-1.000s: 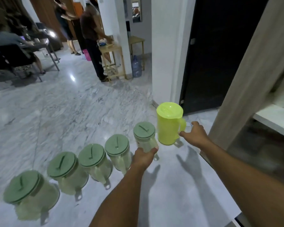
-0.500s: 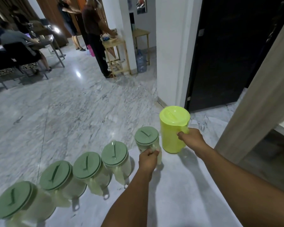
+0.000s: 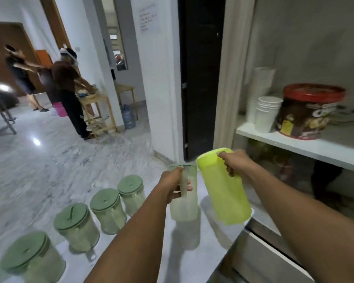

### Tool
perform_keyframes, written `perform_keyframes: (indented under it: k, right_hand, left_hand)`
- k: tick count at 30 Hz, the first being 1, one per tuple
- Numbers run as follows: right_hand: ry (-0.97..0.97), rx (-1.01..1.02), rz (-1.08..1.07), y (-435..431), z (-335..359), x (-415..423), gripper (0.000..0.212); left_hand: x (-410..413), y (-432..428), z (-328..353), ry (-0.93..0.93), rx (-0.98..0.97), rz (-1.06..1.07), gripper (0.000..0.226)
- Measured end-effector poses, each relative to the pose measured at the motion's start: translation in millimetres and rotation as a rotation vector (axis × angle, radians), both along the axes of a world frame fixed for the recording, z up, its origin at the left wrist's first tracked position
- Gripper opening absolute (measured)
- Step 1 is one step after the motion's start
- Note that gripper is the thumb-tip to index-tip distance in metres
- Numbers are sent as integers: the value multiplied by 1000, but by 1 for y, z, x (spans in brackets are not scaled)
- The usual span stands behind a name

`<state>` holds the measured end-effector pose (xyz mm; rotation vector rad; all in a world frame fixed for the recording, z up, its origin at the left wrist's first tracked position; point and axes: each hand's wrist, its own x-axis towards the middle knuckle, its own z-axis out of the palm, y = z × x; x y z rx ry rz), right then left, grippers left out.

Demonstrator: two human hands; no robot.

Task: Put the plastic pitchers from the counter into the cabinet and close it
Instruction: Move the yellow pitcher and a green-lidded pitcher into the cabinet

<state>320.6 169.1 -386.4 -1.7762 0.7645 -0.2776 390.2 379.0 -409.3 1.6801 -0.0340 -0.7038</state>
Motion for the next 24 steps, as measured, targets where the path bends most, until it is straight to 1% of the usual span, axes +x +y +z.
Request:
perform_keyframes:
  k: [3,5,7,9,12,15,18,21,24]
  right_hand:
    - [-55,26,-61,-1,46,-87,37]
    - [-63,43,-91,-15,80,-147,43]
    - [-29,55,-96,-36,114,-211,44]
    - [45,47,-127,-56,148,-279,49]
    - [98,-9,-258,-82,198,-380,50]
    - [85,-93,-440,-98,240,-470,49]
    - [-36,-151,-630,-117,268,-539,48]
    - [-249,-151,-798,-151,273,-585,46]
    - [-419,-144,-914,-208,258,-612,44]
  left_hand:
    - [-50,-4,41,-7,-2,-160,41]
    - [-78,-18,74,-16,9,-306,42]
    - [-106,-42,108,-51,3,-455,40]
    - [-141,-73,139,-86,-11,-591,41]
    - [-200,-127,179,-100,-71,-768,41]
    - [-270,-183,213,-133,-154,-924,40]
    - [-345,-236,237,-146,-287,-1028,42]
    - [-416,-297,241,-140,-421,-1029,40]
    - [-465,-372,228,-167,-467,-983,42]
